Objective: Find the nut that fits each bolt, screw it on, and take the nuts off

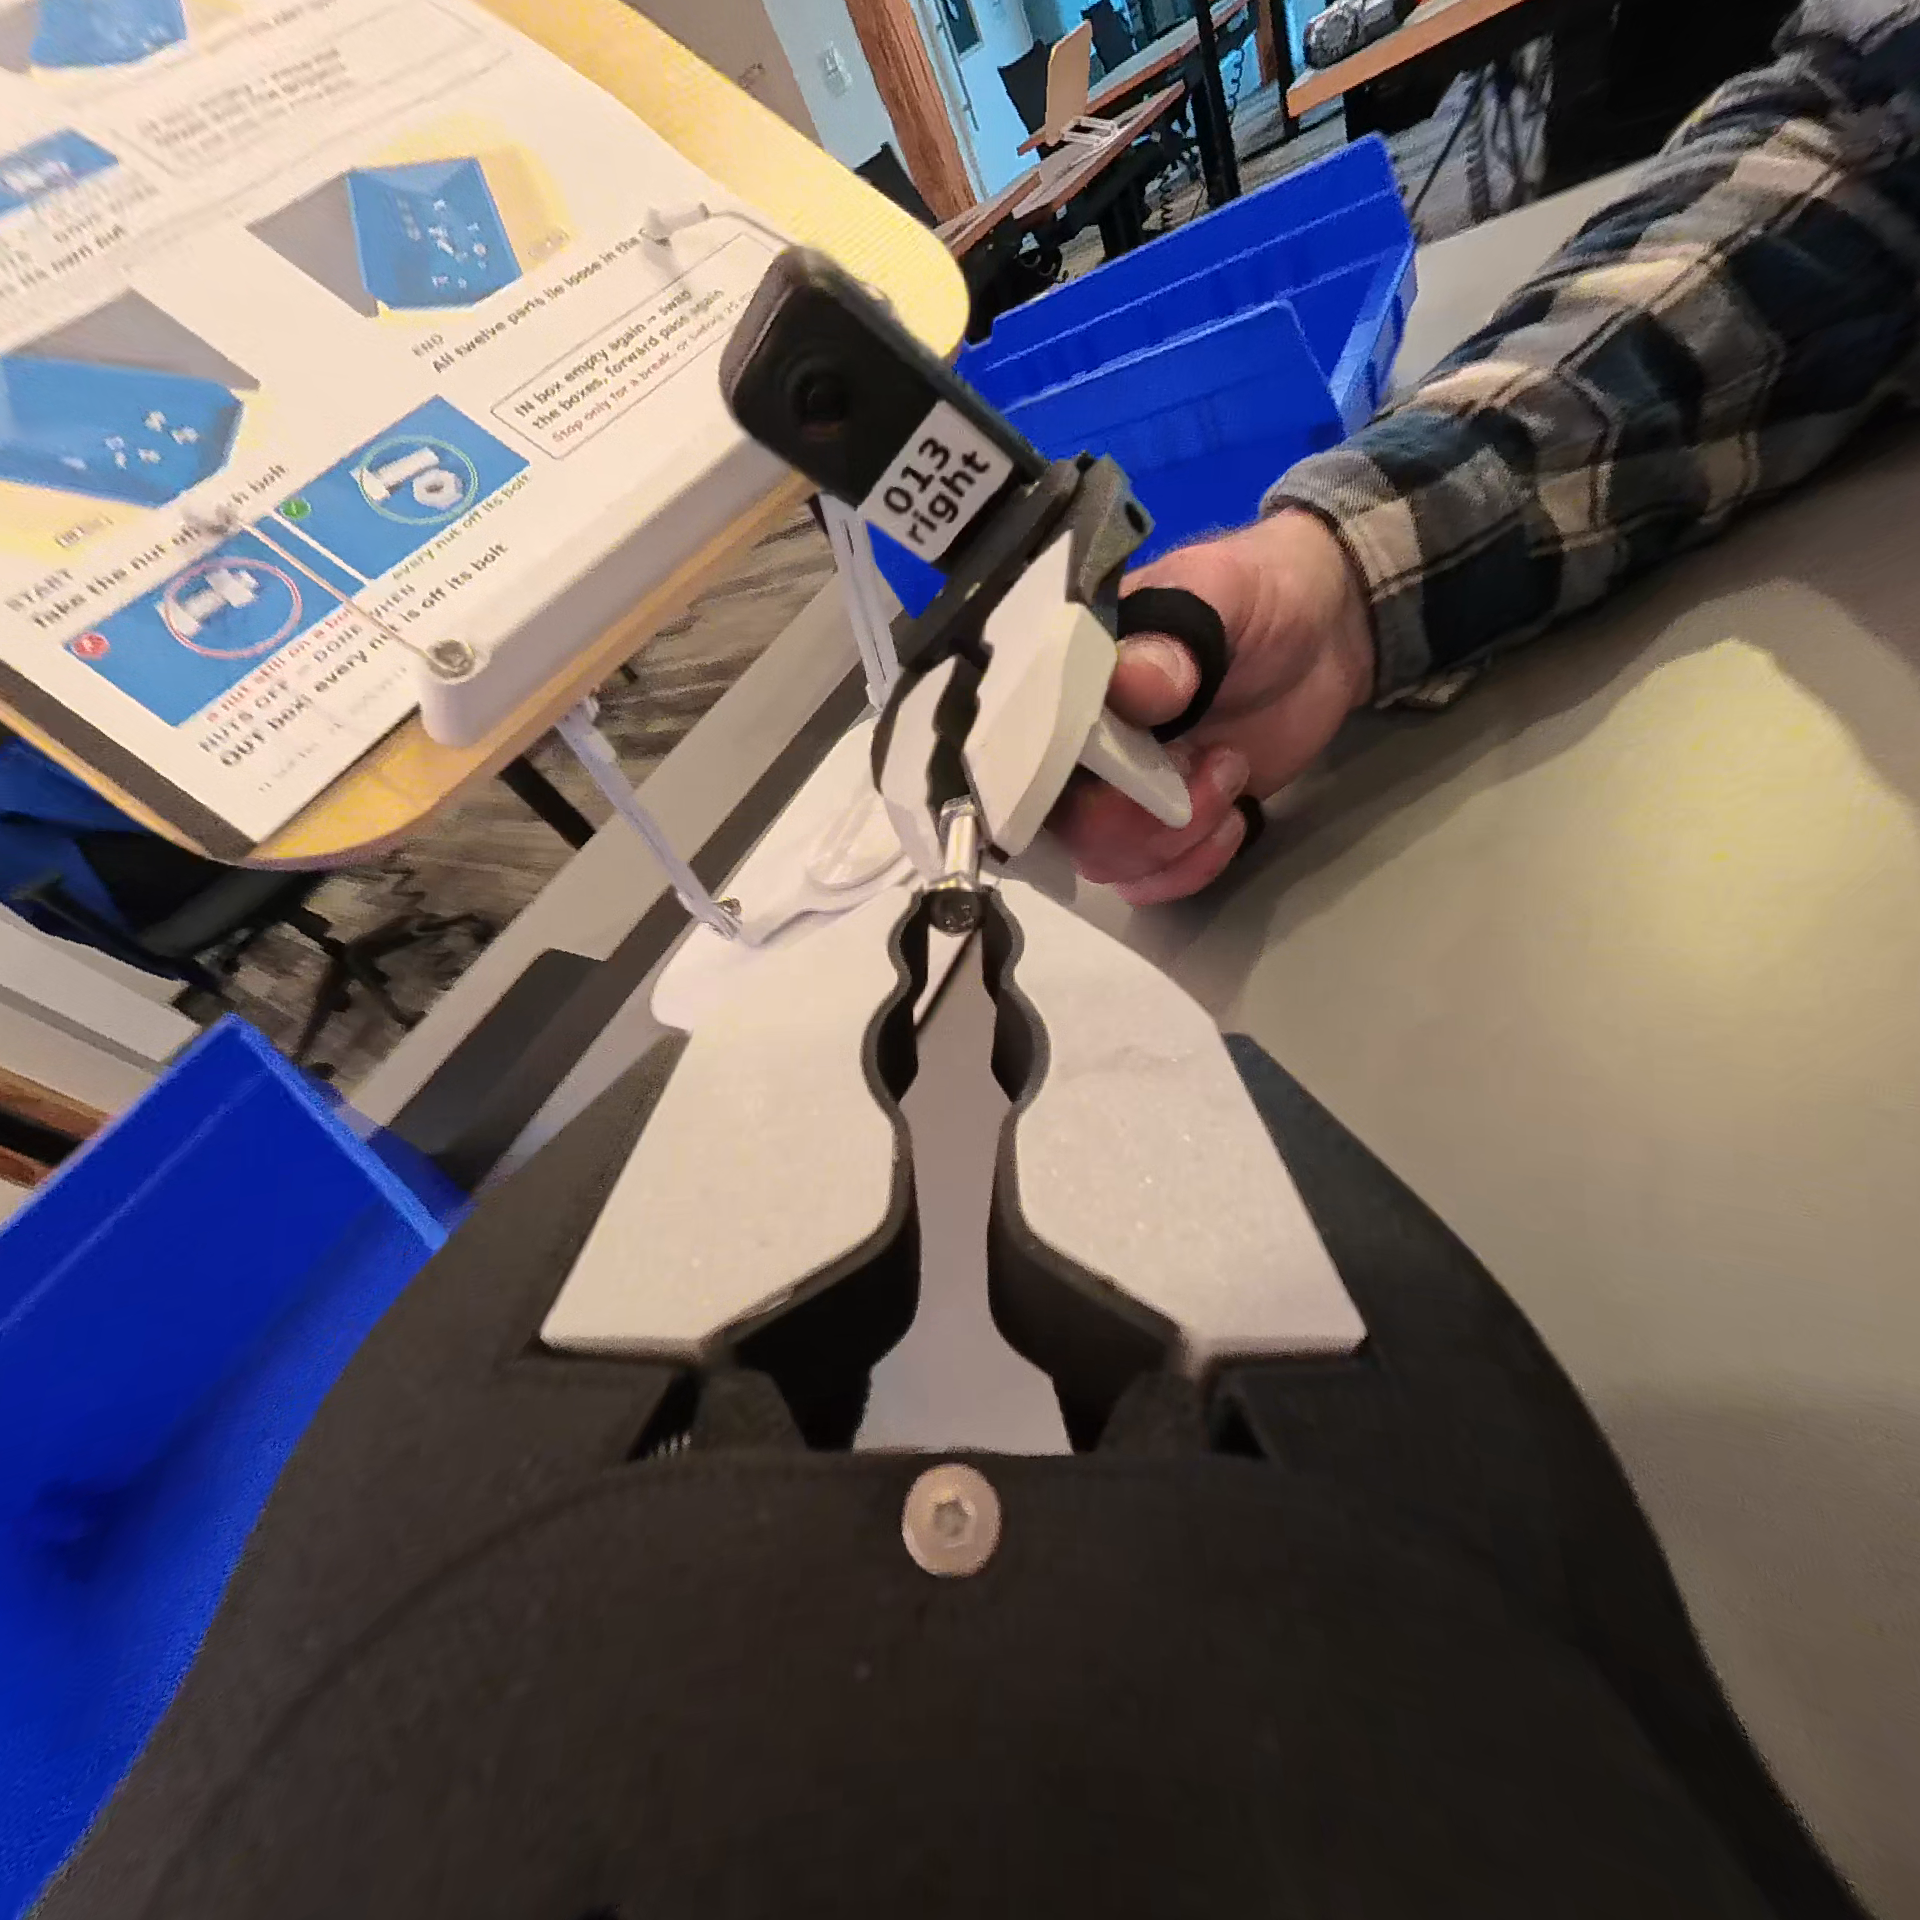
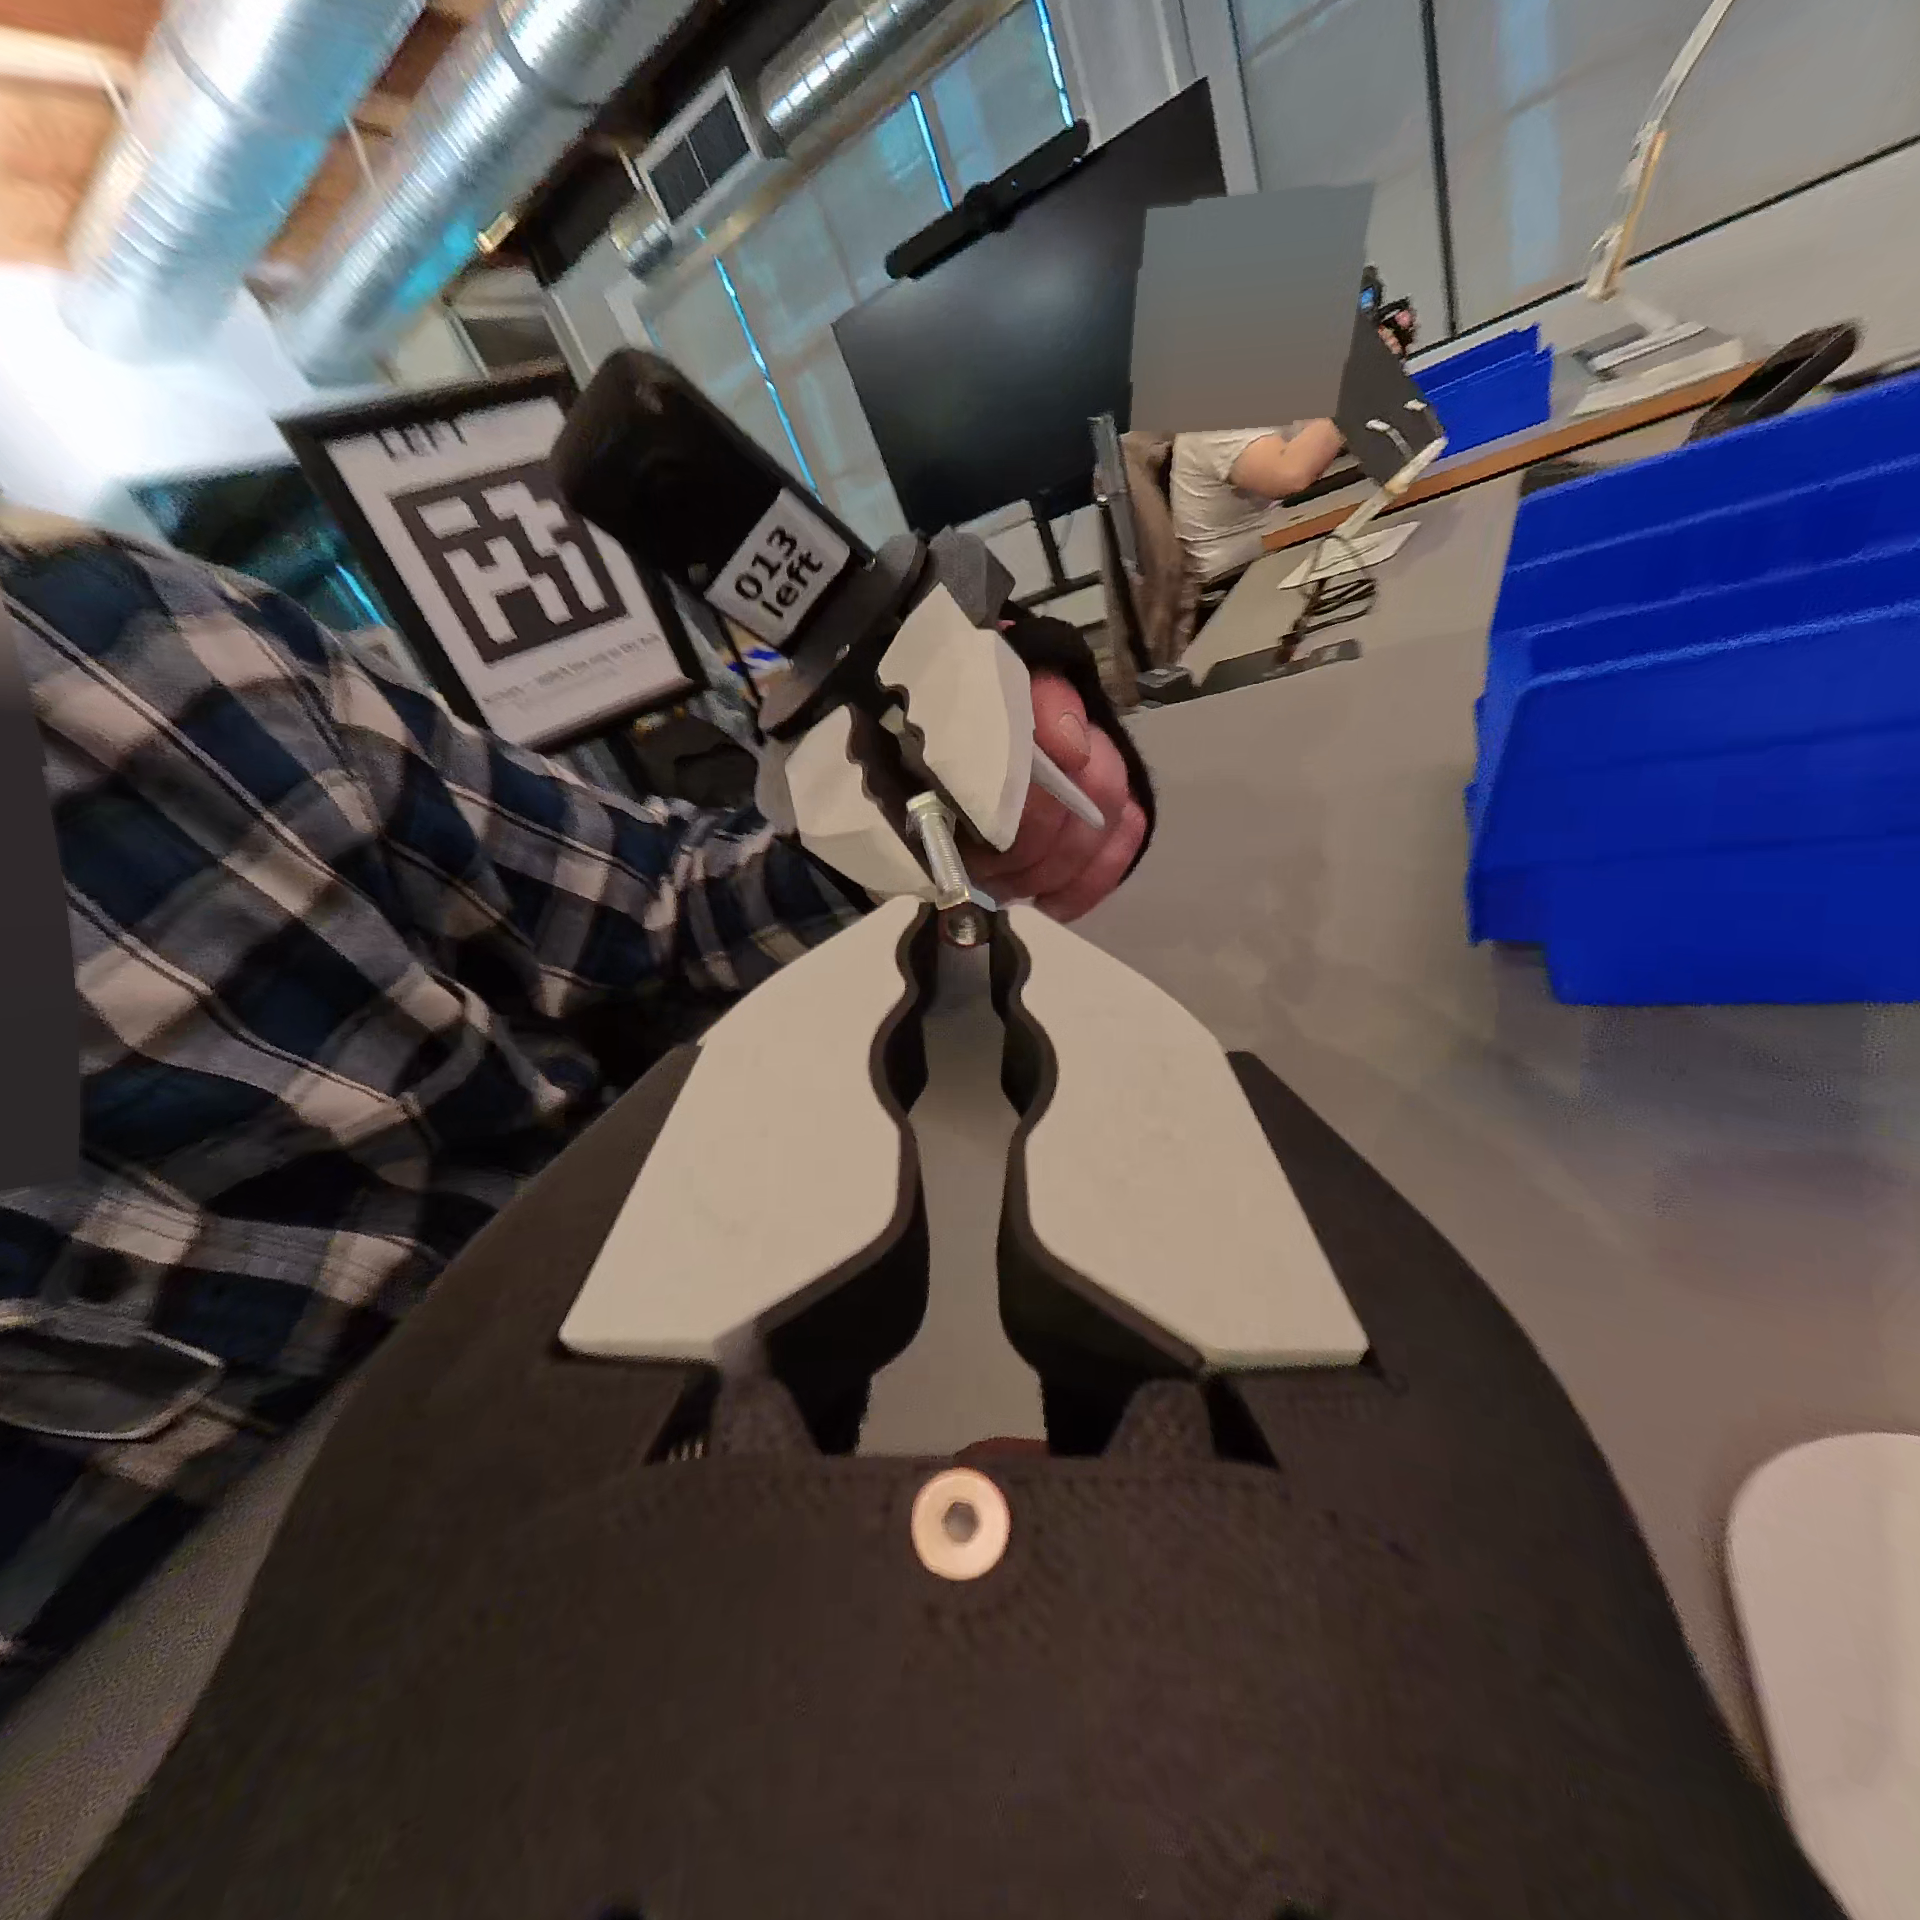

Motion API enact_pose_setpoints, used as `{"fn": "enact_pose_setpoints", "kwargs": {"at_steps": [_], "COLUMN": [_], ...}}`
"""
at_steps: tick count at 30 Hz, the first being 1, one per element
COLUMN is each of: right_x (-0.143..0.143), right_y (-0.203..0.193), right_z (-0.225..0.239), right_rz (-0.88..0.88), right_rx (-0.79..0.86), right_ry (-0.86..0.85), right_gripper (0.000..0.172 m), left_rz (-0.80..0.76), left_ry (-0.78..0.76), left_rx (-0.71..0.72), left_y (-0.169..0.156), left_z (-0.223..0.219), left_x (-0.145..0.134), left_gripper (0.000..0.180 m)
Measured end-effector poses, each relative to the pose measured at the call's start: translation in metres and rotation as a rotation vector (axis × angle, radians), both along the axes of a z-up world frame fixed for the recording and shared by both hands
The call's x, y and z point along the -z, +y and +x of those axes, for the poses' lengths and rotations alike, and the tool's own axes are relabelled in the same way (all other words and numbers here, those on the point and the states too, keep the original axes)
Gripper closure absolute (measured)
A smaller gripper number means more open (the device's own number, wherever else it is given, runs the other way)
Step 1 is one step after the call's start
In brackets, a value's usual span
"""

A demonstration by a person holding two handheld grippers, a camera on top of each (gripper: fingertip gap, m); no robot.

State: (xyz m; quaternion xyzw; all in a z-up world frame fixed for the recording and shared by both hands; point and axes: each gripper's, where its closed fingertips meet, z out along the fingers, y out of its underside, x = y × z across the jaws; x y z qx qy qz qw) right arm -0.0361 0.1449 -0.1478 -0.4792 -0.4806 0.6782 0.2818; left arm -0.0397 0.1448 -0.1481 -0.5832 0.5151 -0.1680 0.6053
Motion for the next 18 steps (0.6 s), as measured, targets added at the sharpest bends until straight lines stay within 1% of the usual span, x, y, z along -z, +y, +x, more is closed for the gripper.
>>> {"fn": "enact_pose_setpoints", "kwargs": {"at_steps": [2,4,7,9,10,12,15,18], "right_x": [0.000,0.001,-0.001,-0.002,-0.003,-0.002,-0.004,-0.017], "right_y": [0.001,0.003,0.008,0.010,0.010,0.010,0.013,0.022], "right_z": [0.000,0.000,0.002,0.003,0.003,0.003,0.003,0.009], "right_rz": [0.104,0.243,0.480,0.610,0.643,0.665,0.637,0.630], "right_rx": [0.048,0.117,0.226,0.271,0.282,0.293,0.306,0.359], "right_ry": [0.002,-0.003,-0.012,-0.016,-0.016,-0.023,-0.033,-0.037], "right_gripper": [0.162,0.162,0.162,0.161,0.161,0.161,0.161,0.161], "left_rz": [-0.070,-0.175,-0.362,-0.455,-0.479,-0.475,-0.451,-0.445], "left_ry": [-0.051,-0.101,-0.225,-0.308,-0.317,-0.316,-0.304,-0.349], "left_rx": [0.018,0.036,0.109,0.138,0.145,0.144,0.125,0.102], "left_y": [0.000,0.001,-0.001,0.000,0.000,0.001,0.004,0.010], "left_z": [0.000,0.000,-0.001,-0.005,-0.006,-0.006,-0.009,-0.018], "left_x": [-0.002,0.000,-0.005,-0.010,-0.009,-0.008,-0.006,-0.011], "left_gripper": [0.171,0.171,0.172,0.172,0.172,0.171,0.172,0.172]}}
